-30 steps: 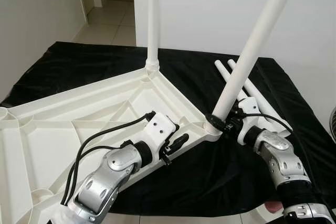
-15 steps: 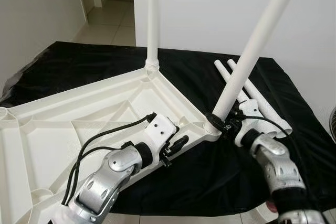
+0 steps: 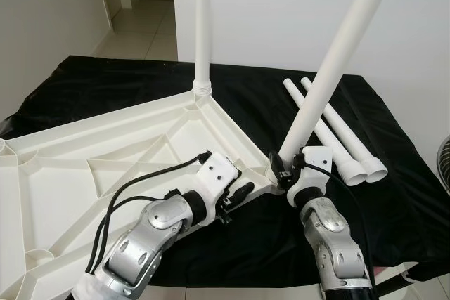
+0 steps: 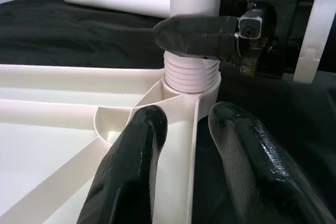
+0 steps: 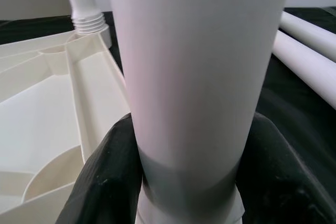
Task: Building children table
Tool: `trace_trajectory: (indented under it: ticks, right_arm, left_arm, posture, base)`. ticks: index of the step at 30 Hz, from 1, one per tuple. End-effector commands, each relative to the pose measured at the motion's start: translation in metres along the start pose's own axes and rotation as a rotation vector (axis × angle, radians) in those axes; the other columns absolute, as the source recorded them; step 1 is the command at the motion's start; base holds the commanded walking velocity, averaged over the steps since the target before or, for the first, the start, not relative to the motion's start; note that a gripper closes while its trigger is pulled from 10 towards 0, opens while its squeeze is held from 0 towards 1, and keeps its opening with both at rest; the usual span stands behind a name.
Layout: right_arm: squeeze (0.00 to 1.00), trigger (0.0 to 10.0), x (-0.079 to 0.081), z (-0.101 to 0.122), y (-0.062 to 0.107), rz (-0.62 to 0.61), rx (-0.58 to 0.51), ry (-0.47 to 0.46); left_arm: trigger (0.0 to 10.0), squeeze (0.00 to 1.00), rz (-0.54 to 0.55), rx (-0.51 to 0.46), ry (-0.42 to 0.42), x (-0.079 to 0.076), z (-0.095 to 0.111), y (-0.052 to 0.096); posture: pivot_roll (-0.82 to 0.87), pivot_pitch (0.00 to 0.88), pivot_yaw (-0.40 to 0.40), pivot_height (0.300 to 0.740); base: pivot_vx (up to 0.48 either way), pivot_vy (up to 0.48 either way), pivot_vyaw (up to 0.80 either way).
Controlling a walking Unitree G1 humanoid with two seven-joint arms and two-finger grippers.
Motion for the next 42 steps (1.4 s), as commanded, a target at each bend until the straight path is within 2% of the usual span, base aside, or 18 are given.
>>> trace_trajectory:
  ticks: [1,3,4,5,7,8,14,19,20,21,22,23,24,25,36,37,38,42]
  right_arm:
    - [0.0,10.0,0.006,-0.014,0.005,-0.005,0.08,-0.062]
    - [0.0,10.0,0.006,-0.013,0.006,-0.003,0.073,-0.065]
    - [0.13,10.0,0.004,-0.011,0.005,-0.006,0.065,-0.066]
    - [0.84,10.0,0.002,-0.008,0.005,-0.015,0.055,-0.063]
    - [0.84,10.0,0.002,-0.008,0.005,-0.015,0.055,-0.063]
    - [1.0,10.0,0.0,-0.006,0.004,-0.007,0.042,-0.064]
    - [1.0,10.0,-0.002,0.002,0.002,0.04,0.011,-0.059]
    - [1.0,10.0,-0.015,0.016,-0.007,0.247,-0.035,0.033]
    - [0.23,10.0,-0.017,0.017,-0.009,0.29,-0.033,0.054]
    - [0.23,10.0,-0.017,0.017,-0.009,0.29,-0.033,0.054]
    - [0.0,10.0,-0.02,0.016,-0.01,0.35,-0.023,0.077]
    - [0.0,10.0,-0.02,0.016,-0.01,0.35,-0.023,0.077]
    - [0.0,10.0,-0.025,0.014,-0.013,0.456,-0.009,0.163]
    - [0.0,10.0,-0.027,0.013,-0.015,0.486,-0.001,0.191]
    - [0.0,10.0,-0.032,0.002,-0.023,0.601,0.039,0.265]
    - [0.0,0.7,-0.032,-0.004,-0.026,0.633,0.056,0.263]
    - [0.0,0.0,-0.031,-0.008,-0.027,0.665,0.068,0.252]
    - [0.0,0.0,-0.03,-0.011,-0.028,0.679,0.078,0.244]
  left_arm:
    - [10.0,0.0,-0.048,0.023,0.007,-0.005,-0.004,0.0]
    - [10.0,0.0,-0.046,0.024,0.007,-0.005,-0.004,0.001]
    - [10.0,0.0,-0.044,0.024,0.008,-0.004,-0.004,0.002]
    - [10.0,0.0,-0.042,0.026,0.007,-0.003,-0.004,0.002]
    - [10.0,0.0,-0.042,0.026,0.007,-0.003,-0.004,0.002]
    - [10.0,0.0,-0.04,0.026,0.005,-0.003,-0.004,0.002]
    - [10.0,0.0,-0.033,0.025,0.001,-0.001,-0.003,0.002]
    - [10.0,0.0,-0.027,0.024,-0.003,-0.001,-0.003,0.002]
    - [10.0,0.0,-0.026,0.024,-0.004,-0.001,-0.003,0.002]
    - [10.0,0.0,-0.026,0.024,-0.004,-0.001,-0.003,0.002]
    - [10.0,0.0,-0.026,0.024,-0.005,-0.001,-0.003,0.001]
    - [10.0,0.0,-0.026,0.024,-0.005,-0.001,-0.003,0.001]
    - [10.0,0.0,-0.027,0.023,-0.008,-0.001,-0.002,0.001]
    - [10.0,0.0,-0.029,0.023,-0.01,-0.001,-0.002,0.001]
    - [10.0,0.0,-0.027,0.022,-0.019,0.0,-0.002,0.0]
    - [10.0,0.0,-0.027,0.02,-0.019,0.0,-0.001,-0.001]
    - [10.0,0.0,-0.027,0.019,-0.02,0.0,-0.001,-0.001]
    - [10.0,0.0,-0.028,0.019,-0.02,-0.001,0.0,-0.001]
  posture:
    - [-0.05,0.067,-0.009,0.74]
    - [-0.05,0.067,-0.009,0.74]
    - [-0.05,0.067,-0.009,0.74]
    - [-0.03,0.062,-0.008,0.74]
    - [-0.03,0.062,-0.008,0.74]
    - [-0.03,0.059,-0.01,0.74]
    - [-0.02,0.052,-0.017,0.74]
    - [-0.01,0.036,-0.029,0.74]
    - [-0.01,0.032,-0.03,0.74]
    - [-0.01,0.032,-0.03,0.74]
    - [-0.01,0.028,-0.031,0.74]
    - [-0.01,0.028,-0.031,0.74]
    - [-0.01,0.019,-0.032,0.74]
    - [-0.01,0.019,-0.032,0.74]
    - [0.0,0.012,-0.032,0.74]
    - [0.0,0.016,-0.029,0.74]
    - [0.0,0.018,-0.029,0.74]
    - [0.0,0.018,-0.029,0.74]
  base:
    - [0.0,0.0,0.0]
    - [0.0,0.0,0.0]
    - [0.0,0.0,0.0]
    - [0.0,0.0,0.0]
    - [0.0,0.0,0.0]
    - [0.0,0.0,0.0]
    - [0.0,0.0,0.0]
    - [0.0,0.0,0.0]
    - [0.0,0.0,0.0]
    - [0.0,0.0,0.0]
    - [0.0,0.0,0.0]
    - [0.0,0.0,0.0]
    - [0.0,0.0,0.0]
    - [0.0,0.0,0.0]
    - [0.0,0.0,0.0]
    - [0.0,0.0,0.0]
    - [0.0,0.0,0.0]
    - [0.0,0.0,0.0]
Point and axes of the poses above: a point about 5 cm out from each wrist's last joint towards the gripper, its own y axis pointing back from the gripper into the wrist, its own z axis along the axis of the wrist's last joint, x = y × z, the point moved 1 cm from there along -y, pointing out of the wrist towards the gripper, and after that the axes turned 6 degrees about y, right-handed, at the moved point
